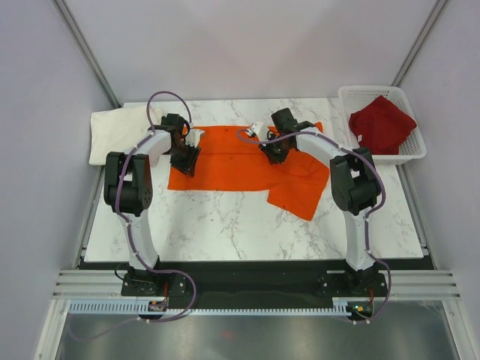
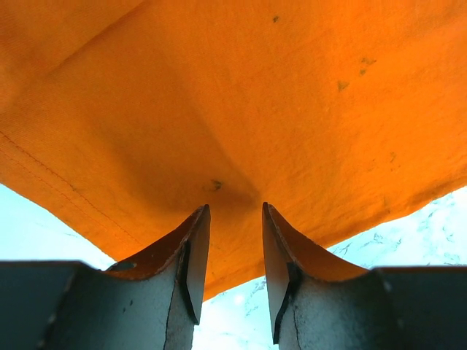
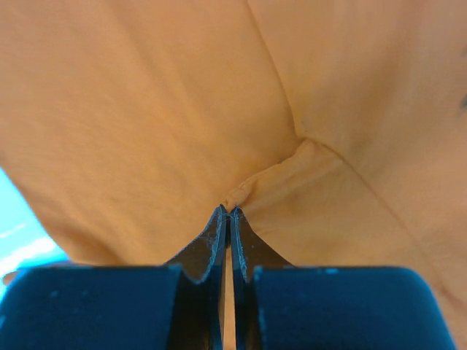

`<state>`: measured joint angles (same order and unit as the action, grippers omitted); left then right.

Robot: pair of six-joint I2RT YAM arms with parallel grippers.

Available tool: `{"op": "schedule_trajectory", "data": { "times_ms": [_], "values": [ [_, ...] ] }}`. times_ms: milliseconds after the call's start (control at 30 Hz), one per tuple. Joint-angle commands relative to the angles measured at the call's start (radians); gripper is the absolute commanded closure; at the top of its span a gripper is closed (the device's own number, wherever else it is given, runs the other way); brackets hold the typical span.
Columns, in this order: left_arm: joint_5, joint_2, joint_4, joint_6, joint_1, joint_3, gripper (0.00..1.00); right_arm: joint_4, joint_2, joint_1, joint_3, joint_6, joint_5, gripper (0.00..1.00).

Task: Fold and stack the t-shirts
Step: Fold the tshirt

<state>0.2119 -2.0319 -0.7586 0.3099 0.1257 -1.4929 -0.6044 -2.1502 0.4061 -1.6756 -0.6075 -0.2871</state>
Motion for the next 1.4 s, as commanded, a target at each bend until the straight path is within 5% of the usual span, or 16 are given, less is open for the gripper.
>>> {"op": "schedule_trajectory", "data": {
  "times_ms": [0, 167, 333, 700, 1367],
  "values": [
    [-0.002, 0.006, 0.022, -0.022, -0.003, -0.007, 0.58, -0.020, 0.095, 0.049, 0.019, 0.003, -0.027, 0.92],
    [-0.003, 0.010, 0.024, -0.020, -0.003, -0.012, 0.58, -0.015, 0.086, 0.065, 0.034, 0.051, -0.018, 0.67],
    [0.003, 0.018, 0.022, -0.014, -0.003, -0.026, 0.58, 0.003, 0.087, 0.022, 0.033, 0.095, 0.008, 0.60],
    [-0.069, -0.066, -0.001, 0.015, -0.006, -0.263, 0.57, 0.038, -0.002, -0.226, -0.107, 0.218, -0.011, 0.60],
    [-0.172, -0.387, -0.013, 0.089, -0.014, -0.538, 0.57, 0.048, -0.326, -0.343, -0.397, 0.247, 0.095, 0.58]
  ]
}}
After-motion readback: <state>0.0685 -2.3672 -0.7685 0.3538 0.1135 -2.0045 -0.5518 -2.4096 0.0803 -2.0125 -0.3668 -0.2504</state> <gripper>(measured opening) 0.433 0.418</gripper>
